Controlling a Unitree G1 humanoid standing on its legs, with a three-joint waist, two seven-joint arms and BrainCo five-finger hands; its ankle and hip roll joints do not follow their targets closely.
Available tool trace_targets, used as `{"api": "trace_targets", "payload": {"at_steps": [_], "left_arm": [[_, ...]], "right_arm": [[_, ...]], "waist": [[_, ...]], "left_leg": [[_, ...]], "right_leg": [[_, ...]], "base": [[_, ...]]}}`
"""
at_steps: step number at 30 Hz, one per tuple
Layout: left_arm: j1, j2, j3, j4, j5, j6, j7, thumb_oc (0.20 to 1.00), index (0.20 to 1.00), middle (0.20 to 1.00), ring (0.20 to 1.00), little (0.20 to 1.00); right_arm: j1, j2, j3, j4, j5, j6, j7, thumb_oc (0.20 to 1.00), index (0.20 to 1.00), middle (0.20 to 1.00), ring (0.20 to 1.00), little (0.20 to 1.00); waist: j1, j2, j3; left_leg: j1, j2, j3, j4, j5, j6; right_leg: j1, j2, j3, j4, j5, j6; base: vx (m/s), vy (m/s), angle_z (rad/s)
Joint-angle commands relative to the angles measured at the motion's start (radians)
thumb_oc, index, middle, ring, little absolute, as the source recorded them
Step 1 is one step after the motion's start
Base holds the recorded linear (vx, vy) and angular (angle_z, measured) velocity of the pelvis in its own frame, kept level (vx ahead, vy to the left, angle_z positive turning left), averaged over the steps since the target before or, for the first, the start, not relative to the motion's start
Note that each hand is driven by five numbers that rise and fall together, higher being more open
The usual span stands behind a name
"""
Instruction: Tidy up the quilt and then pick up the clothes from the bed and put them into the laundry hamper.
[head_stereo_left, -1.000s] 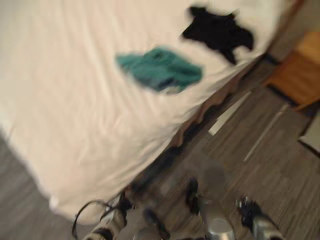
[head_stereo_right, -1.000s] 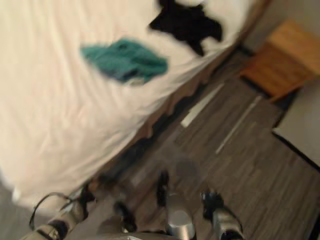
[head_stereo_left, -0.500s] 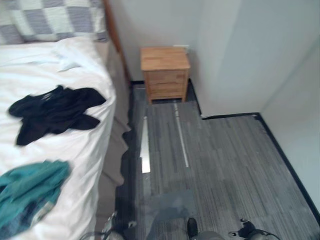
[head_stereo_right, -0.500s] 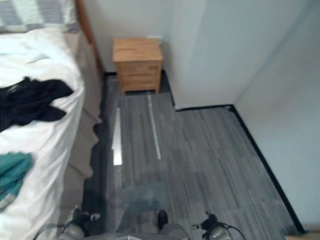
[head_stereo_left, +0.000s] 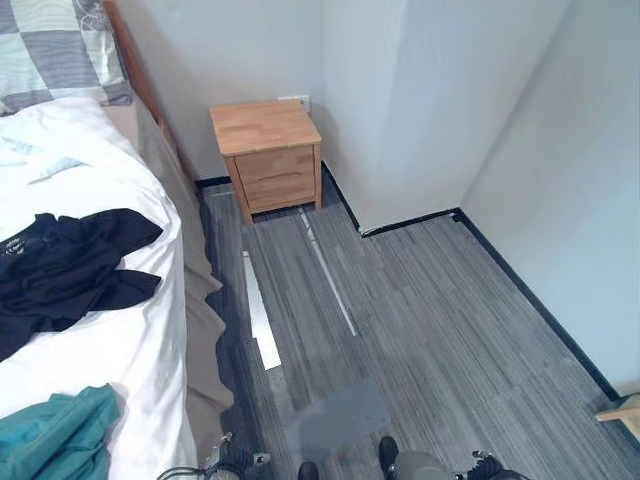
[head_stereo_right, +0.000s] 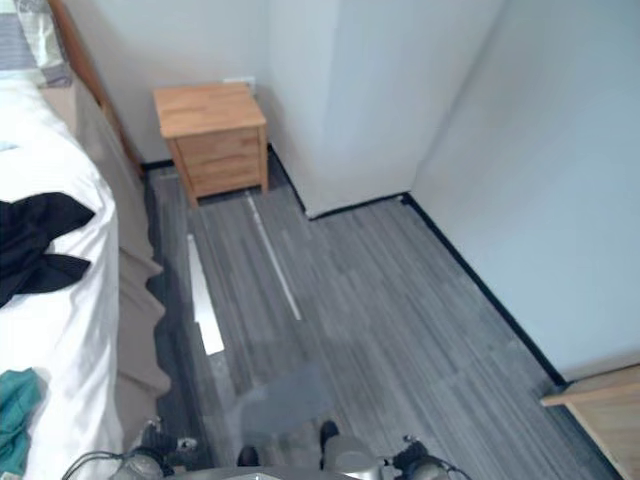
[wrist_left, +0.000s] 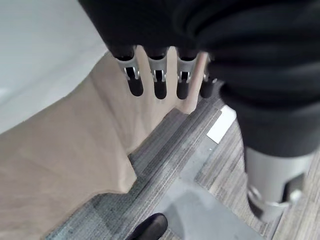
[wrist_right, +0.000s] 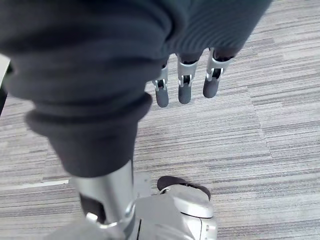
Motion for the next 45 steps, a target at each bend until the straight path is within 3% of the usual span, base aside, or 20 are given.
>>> {"api": "trace_targets", "payload": {"at_steps": [1, 13, 16, 18, 19, 21, 24, 27, 28, 29, 30, 32, 34, 35, 36, 38, 40, 42, 44, 45], "left_arm": [[-0.06, 0.007, -0.01, 0.024, 0.029, -0.029, -0.027, 1.0, 1.0, 1.0, 1.0, 1.0], [-0.073, 0.001, -0.016, 0.01, 0.017, -0.03, -0.018, 1.0, 1.0, 1.0, 1.0, 1.0], [-0.067, 0.001, -0.01, 0.013, 0.013, -0.032, -0.014, 1.0, 1.0, 1.0, 1.0, 1.0], [-0.071, 0.002, -0.003, 0.003, 0.002, -0.031, 0.001, 1.0, 1.0, 1.0, 1.0, 1.0], [-0.076, -0.002, -0.005, -0.007, -0.002, -0.028, 0.013, 1.0, 1.0, 1.0, 1.0, 1.0], [-0.071, -0.008, -0.003, -0.016, -0.006, -0.026, 0.018, 1.0, 1.0, 1.0, 1.0, 1.0], [-0.054, -0.013, 0.0, -0.025, 0.004, -0.027, 0.014, 1.0, 1.0, 1.0, 1.0, 1.0], [-0.03, -0.01, 0.005, -0.02, 0.032, -0.022, 0.007, 1.0, 1.0, 1.0, 1.0, 1.0], [-0.014, -0.007, 0.018, -0.005, 0.033, -0.02, -0.001, 1.0, 1.0, 1.0, 1.0, 1.0], [-0.014, 0.001, 0.02, 0.01, 0.036, -0.01, -0.002, 1.0, 1.0, 1.0, 1.0, 1.0], [-0.014, 0.001, 0.02, 0.01, 0.036, -0.01, -0.002, 1.0, 1.0, 1.0, 1.0, 1.0], [-0.01, 0.013, 0.025, 0.025, 0.05, 0.0, -0.006, 1.0, 1.0, 1.0, 1.0, 1.0], [-0.018, 0.021, 0.02, 0.019, 0.054, 0.008, 0.004, 1.0, 1.0, 1.0, 1.0, 1.0], [-0.033, 0.03, 0.016, 0.012, 0.051, 0.008, 0.018, 1.0, 1.0, 1.0, 1.0, 1.0], [-0.033, 0.03, 0.016, 0.012, 0.051, 0.008, 0.018, 1.0, 1.0, 1.0, 1.0, 1.0], [-0.069, 0.04, 0.001, -0.016, 0.043, -0.009, 0.039, 1.0, 1.0, 1.0, 1.0, 1.0], [-0.105, 0.048, -0.008, -0.033, 0.049, -0.016, 0.054, 1.0, 1.0, 1.0, 1.0, 1.0], [-0.131, 0.057, -0.018, -0.032, 0.062, -0.015, 0.066, 1.0, 1.0, 1.0, 1.0, 1.0], [-0.128, 0.056, -0.017, -0.028, 0.059, -0.032, 0.067, 1.0, 1.0, 1.0, 1.0, 1.0], [-0.121, 0.05, -0.015, -0.038, 0.047, -0.033, 0.072, 1.0, 1.0, 1.0, 1.0, 1.0]], "right_arm": [[0.011, -0.063, -0.164, 0.091, 0.172, 0.014, -0.008, 1.0, 1.0, 1.0, 1.0, 1.0], [-0.03, -0.057, -0.126, 0.084, 0.166, 0.007, -0.022, 1.0, 1.0, 1.0, 1.0, 1.0], [-0.036, -0.066, -0.112, 0.076, 0.151, 0.002, -0.019, 1.0, 1.0, 1.0, 1.0, 1.0], [-0.044, -0.078, -0.09, 0.06, 0.132, -0.002, -0.018, 1.0, 1.0, 1.0, 1.0, 1.0], [-0.05, -0.088, -0.073, 0.058, 0.122, -0.001, -0.02, 1.0, 1.0, 1.0, 1.0, 1.0], [-0.06, -0.1, -0.062, 0.061, 0.109, 0.004, -0.02, 1.0, 1.0, 1.0, 1.0, 1.0], [-0.068, -0.106, -0.053, 0.067, 0.095, 0.006, -0.023, 1.0, 1.0, 1.0, 1.0, 1.0], [-0.091, -0.11, -0.04, 0.072, 0.072, 0.0, -0.026, 1.0, 1.0, 1.0, 1.0, 1.0], [-0.091, -0.104, -0.041, 0.08, 0.067, 0.0, -0.021, 1.0, 1.0, 1.0, 1.0, 1.0], [-0.09, -0.088, -0.045, 0.078, 0.068, -0.003, -0.023, 1.0, 1.0, 1.0, 1.0, 1.0], [-0.09, -0.088, -0.045, 0.078, 0.067, -0.003, -0.023, 1.0, 1.0, 1.0, 1.0, 1.0], [-0.097, -0.079, -0.06, 0.065, 0.071, -0.002, -0.021, 1.0, 1.0, 1.0, 1.0, 1.0], [-0.105, -0.077, -0.068, 0.045, 0.082, -0.004, -0.024, 1.0, 1.0, 1.0, 1.0, 1.0], [-0.115, -0.075, -0.075, 0.029, 0.086, -0.003, -0.028, 1.0, 1.0, 1.0, 1.0, 1.0], [-0.116, -0.075, -0.075, 0.029, 0.086, -0.003, -0.028, 1.0, 1.0, 1.0, 1.0, 1.0], [-0.11, -0.073, -0.068, 0.016, 0.087, -0.007, -0.039, 1.0, 1.0, 1.0, 1.0, 1.0], [-0.109, -0.077, -0.069, 0.021, 0.091, -0.004, -0.044, 1.0, 1.0, 1.0, 1.0, 1.0], [-0.097, -0.084, -0.058, 0.033, 0.077, 0.003, -0.047, 1.0, 1.0, 1.0, 1.0, 1.0], [-0.08, -0.078, -0.041, 0.06, 0.053, 0.007, -0.028, 1.0, 1.0, 1.0, 1.0, 1.0], [-0.081, -0.075, -0.032, 0.056, 0.043, 0.006, -0.026, 1.0, 1.0, 1.0, 1.0, 1.0]], "waist": [[0.072, 0.048, -0.001], [0.092, 0.033, 0.002], [0.101, 0.025, 0.017], [0.119, 0.014, 0.054], [0.134, -0.007, 0.079], [0.153, -0.014, 0.084], [0.177, -0.013, 0.068], [0.231, -0.006, 0.053], [0.241, -0.012, 0.037], [0.245, -0.036, 0.033], [0.245, -0.036, 0.033], [0.231, -0.049, 0.044], [0.197, -0.011, 0.062], [0.164, 0.026, 0.086], [0.164, 0.027, 0.085], [0.136, 0.039, 0.095], [0.113, 0.029, 0.092], [0.085, 0.007, 0.086], [0.098, -0.018, 0.069], [0.102, -0.021, 0.069]], "left_leg": [[-0.017, -0.006, 0.063, -0.004, -0.031, -0.075], [-0.004, 0.049, 0.073, 0.008, -0.022, -0.14], [-0.042, 0.06, 0.076, 0.134, -0.033, -0.157], [-0.145, 0.084, 0.067, 0.331, 0.039, -0.192], [-0.232, 0.095, 0.097, 0.452, 0.069, -0.17], [-0.321, 0.071, 0.145, 0.47, 0.037, -0.147], [-0.367, 0.036, 0.209, 0.39, 0.0, -0.117], [-0.384, 0.011, 0.288, 0.238, 0.052, -0.118], [-0.354, 0.006, 0.283, 0.186, 0.037, -0.106], [-0.32, -0.02, 0.276, 0.182, 0.019, -0.06], [-0.32, -0.021, 0.276, 0.181, 0.019, -0.06], [-0.268, -0.039, 0.291, 0.173, -0.019, -0.025], [-0.197, -0.013, 0.285, 0.138, -0.027, -0.009], [-0.119, 0.009, 0.255, 0.085, -0.025, -0.011], [-0.12, 0.01, 0.255, 0.084, -0.023, -0.012], [-0.048, 0.022, 0.178, 0.042, -0.035, -0.049], [-0.006, 0.033, 0.125, 0.017, -0.055, -0.091], [0.019, 0.065, 0.091, 0.021, -0.086, -0.119], [0.033, 0.092, 0.05, 0.078, -0.133, -0.126], [0.013, 0.105, 0.046, 0.139, -0.107, -0.137]], "right_leg": [[-0.038, -0.077, -0.211, 0.103, -0.087, 0.077], [0.046, -0.053, -0.29, 0.008, -0.14, 0.02], [0.075, -0.046, -0.297, -0.024, -0.145, 0.004], [0.1, -0.042, -0.311, -0.04, -0.154, -0.02], [0.127, -0.039, -0.323, -0.055, -0.166, -0.035], [0.154, -0.033, -0.327, -0.077, -0.186, -0.036], [0.178, -0.016, -0.315, -0.099, -0.209, -0.03], [0.222, 0.018, -0.301, -0.101, -0.245, -0.018], [0.233, 0.028, -0.298, -0.084, -0.263, -0.015], [0.22, 0.025, -0.297, 0.03, -0.242, 0.006], [0.219, 0.024, -0.296, 0.032, -0.244, 0.007], [0.12, -0.012, -0.296, 0.298, -0.097, 0.135], [-0.016, -0.031, -0.276, 0.54, 0.005, 0.158], [-0.11, -0.076, -0.281, 0.625, -0.018, 0.151], [-0.111, -0.073, -0.282, 0.622, -0.015, 0.15], [-0.144, -0.129, -0.262, 0.359, -0.088, 0.084], [-0.13, -0.145, -0.144, 0.063, -0.062, 0.088], [-0.159, -0.143, 0.014, -0.021, -0.009, 0.119], [-0.158, -0.138, 0.025, 0.007, -0.039, 0.107], [-0.148, -0.12, 0.005, 0.023, -0.043, 0.101]], "base": [[0.02, -0.017, 0.26], [0.09, -0.152, 0.22], [0.1, -0.222, 0.15], [0.1, -0.286, 0.23], [0.12, -0.292, 0.36], [0.29, -0.234, 0.29], [0.3, -0.079, 0.1], [0.44, -0.005, -0.03], [0.66, 0.001, -0.3], [0.49, 0.005, -0.43], [0.4, 0.035, -0.47], [0.33, 0.056, -0.4], [0.46, 0.083, -0.24], [0.44, 0.064, -0.1], [0.64, -0.079, 0.24], [0.64, -0.294, 0.62], [0.53, -0.377, 0.63], [0.49, -0.4, 1.47], [0.45, -0.431, 1.54], [0.39, -0.51, 1.08]]}}
